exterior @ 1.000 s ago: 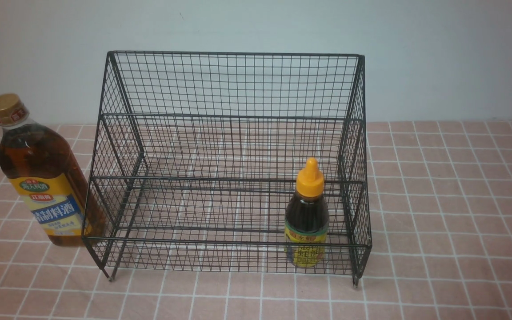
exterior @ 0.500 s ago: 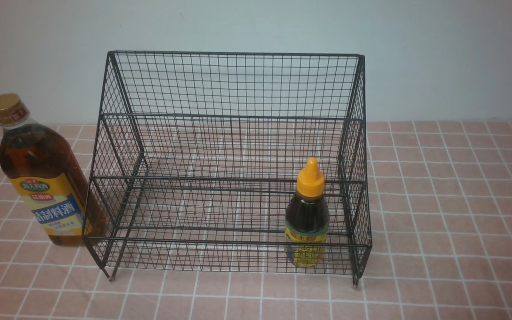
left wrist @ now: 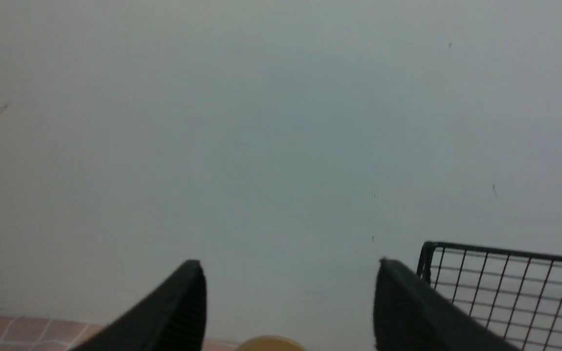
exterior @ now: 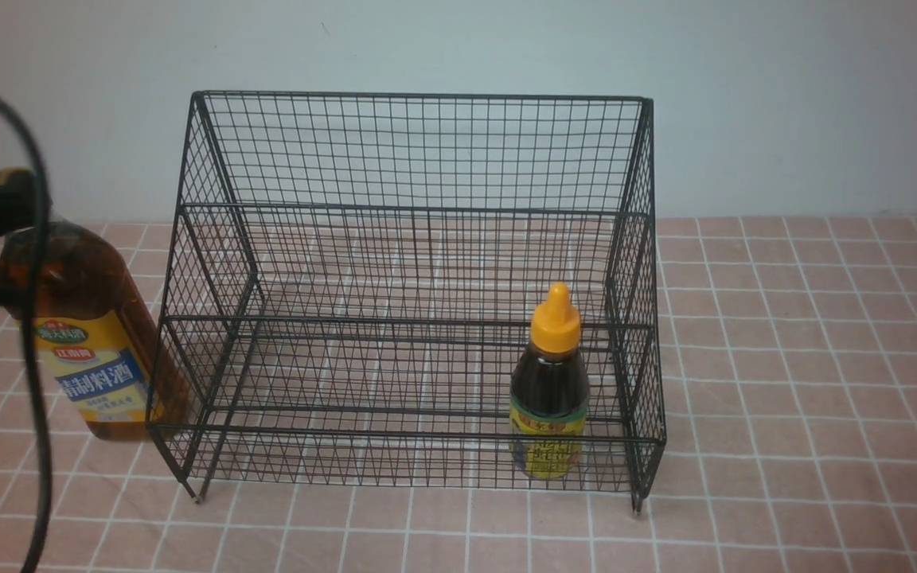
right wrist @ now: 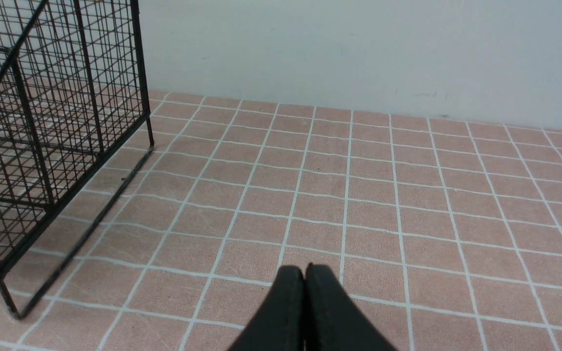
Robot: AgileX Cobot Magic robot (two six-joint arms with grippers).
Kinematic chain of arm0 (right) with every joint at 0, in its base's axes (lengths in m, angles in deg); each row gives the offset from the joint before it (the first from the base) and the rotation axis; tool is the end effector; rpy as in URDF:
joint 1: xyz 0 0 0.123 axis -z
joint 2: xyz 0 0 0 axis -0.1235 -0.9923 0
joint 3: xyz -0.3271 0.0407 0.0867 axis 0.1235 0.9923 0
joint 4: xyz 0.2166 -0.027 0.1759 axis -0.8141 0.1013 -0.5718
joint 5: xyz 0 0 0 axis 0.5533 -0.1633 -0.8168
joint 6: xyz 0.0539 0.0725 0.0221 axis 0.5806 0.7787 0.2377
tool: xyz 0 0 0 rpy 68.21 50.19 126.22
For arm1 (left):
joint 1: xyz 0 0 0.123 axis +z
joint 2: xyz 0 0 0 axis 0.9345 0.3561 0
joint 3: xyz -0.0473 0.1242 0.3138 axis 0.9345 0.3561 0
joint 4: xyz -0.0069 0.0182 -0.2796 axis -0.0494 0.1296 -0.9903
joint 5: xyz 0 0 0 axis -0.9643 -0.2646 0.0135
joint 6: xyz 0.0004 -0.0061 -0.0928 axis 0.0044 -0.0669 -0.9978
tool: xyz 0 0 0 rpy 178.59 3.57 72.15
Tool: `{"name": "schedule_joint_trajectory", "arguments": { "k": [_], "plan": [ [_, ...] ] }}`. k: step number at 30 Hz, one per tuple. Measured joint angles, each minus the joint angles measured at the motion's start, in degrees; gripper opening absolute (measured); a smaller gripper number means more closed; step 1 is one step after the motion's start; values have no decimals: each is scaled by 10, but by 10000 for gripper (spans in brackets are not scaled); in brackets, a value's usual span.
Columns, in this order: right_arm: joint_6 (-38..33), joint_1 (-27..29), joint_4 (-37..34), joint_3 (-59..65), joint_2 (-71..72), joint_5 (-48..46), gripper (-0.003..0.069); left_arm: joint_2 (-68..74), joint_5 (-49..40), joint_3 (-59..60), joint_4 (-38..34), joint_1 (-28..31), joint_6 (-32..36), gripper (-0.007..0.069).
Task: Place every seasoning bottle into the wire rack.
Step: Use the left arm to grab the condiment bottle closest to it
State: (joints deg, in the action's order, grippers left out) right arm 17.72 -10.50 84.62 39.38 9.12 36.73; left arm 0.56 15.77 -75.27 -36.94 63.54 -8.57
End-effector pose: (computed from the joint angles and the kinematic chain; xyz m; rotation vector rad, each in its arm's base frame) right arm 0.0270 0.0016 0.1715 -0.0842 1.8599 0.0197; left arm 0.2261 0.0003 0.3465 -0.1665 1.5508 0.0595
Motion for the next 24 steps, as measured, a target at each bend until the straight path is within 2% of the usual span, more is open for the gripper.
{"name": "schedule_joint_trajectory", "arguments": {
  "k": [3, 4, 6, 12, 18, 24],
  "plan": [
    [0, 0, 0, 0, 0, 0, -13, 27, 6, -4, 0, 0, 0, 523],
    [0, 0, 0, 0, 0, 0, -13, 48, 22, -5, 0, 0, 0, 568],
    [0, 0, 0, 0, 0, 0, -13, 77, 49, -5, -1, 0, 0, 605],
    [-1, 0, 0, 0, 0, 0, -13, 134, 74, -5, -2, 0, 0, 608],
    [-6, 0, 0, 0, 0, 0, -13, 173, 78, -5, -2, 0, -9, 527],
    [-6, 0, 0, 0, 0, 0, -13, 177, 103, -6, -1, -1, -41, 328]
  ]
}}
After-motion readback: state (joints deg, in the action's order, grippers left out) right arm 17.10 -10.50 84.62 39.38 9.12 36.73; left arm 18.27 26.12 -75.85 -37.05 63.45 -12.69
